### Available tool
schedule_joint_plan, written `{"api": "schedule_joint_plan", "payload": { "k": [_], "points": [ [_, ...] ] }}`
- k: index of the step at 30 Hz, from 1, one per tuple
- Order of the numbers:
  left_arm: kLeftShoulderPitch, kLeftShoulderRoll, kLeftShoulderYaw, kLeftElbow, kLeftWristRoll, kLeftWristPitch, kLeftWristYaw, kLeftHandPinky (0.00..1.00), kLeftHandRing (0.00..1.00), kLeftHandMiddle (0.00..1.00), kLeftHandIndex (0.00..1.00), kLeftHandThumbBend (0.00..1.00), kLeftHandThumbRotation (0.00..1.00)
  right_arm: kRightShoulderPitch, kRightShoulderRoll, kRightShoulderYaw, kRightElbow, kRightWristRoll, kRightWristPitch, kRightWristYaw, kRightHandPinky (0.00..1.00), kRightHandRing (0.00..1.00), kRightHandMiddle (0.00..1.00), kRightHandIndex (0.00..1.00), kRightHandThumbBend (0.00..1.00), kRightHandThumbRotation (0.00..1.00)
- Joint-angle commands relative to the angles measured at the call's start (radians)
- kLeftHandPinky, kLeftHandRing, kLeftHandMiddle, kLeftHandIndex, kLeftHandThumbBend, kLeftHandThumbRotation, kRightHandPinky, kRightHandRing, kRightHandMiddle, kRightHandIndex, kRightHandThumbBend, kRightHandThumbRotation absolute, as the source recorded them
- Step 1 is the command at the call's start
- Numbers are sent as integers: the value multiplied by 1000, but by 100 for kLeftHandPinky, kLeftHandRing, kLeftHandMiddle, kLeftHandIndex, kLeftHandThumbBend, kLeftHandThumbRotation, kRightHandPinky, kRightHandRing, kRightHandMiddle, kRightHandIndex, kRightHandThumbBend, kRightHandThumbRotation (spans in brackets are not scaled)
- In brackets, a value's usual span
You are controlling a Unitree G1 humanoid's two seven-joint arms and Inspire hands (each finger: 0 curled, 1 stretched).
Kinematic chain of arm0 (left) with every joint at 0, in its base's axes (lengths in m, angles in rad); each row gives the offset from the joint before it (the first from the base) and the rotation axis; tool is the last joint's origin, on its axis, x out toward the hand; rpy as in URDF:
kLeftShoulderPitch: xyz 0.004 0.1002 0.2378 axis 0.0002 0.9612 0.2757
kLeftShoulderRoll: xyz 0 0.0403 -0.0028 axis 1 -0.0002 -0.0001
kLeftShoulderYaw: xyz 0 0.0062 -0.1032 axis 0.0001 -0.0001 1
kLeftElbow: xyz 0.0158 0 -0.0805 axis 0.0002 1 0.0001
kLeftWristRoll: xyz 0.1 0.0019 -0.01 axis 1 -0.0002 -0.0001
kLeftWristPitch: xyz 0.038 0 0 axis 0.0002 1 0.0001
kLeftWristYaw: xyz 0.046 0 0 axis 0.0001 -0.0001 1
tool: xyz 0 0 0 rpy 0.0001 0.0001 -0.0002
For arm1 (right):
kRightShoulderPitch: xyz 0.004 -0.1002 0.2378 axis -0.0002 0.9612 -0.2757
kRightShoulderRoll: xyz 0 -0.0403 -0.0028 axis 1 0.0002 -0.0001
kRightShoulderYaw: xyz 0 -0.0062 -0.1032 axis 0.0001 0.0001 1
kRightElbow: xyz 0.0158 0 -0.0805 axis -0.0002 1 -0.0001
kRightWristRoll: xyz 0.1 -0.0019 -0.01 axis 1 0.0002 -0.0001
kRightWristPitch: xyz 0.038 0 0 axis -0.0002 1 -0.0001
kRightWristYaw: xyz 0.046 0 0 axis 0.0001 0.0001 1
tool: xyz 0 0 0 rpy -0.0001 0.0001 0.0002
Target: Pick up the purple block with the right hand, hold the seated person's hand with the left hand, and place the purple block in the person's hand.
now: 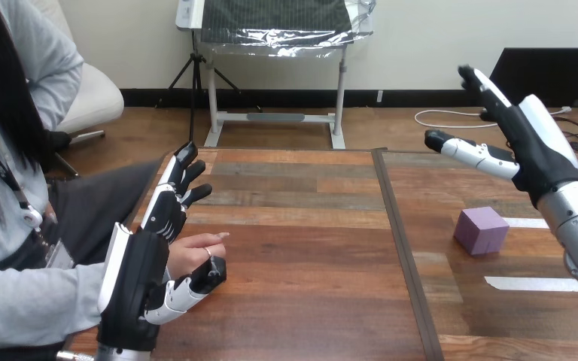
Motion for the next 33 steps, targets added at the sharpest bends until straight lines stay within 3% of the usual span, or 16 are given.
{"api": "schedule_joint_plan", "payload": {
  "k": [1, 6, 13, 26, 33],
  "points": [
    [-48, -3, 7, -21, -5, -20, 5, 85, 94, 97, 95, 100, 78, -115, -28, 17, 19, -12, 44, -18, 89, 97, 94, 97, 100, 78],
    [-45, -3, 2, -25, -14, -15, 0, 85, 94, 97, 95, 100, 78, -131, -34, 38, 32, -40, 109, -42, 88, 96, 94, 96, 100, 78],
    [-46, -5, -4, -23, -27, -20, -10, 85, 94, 97, 95, 100, 77, -142, -34, 47, 48, -48, 153, -52, 86, 95, 93, 95, 100, 77],
    [-44, -7, -7, -22, -31, -26, -17, 86, 94, 97, 96, 100, 77, -162, -26, 63, 74, -53, 286, -33, 84, 92, 93, 94, 100, 71],
    [-41, -10, -7, -25, -39, -26, -21, 87, 94, 97, 95, 100, 77, -162, -23, 72, 81, -59, 323, -30, 82, 92, 93, 94, 100, 69]
  ]
}}
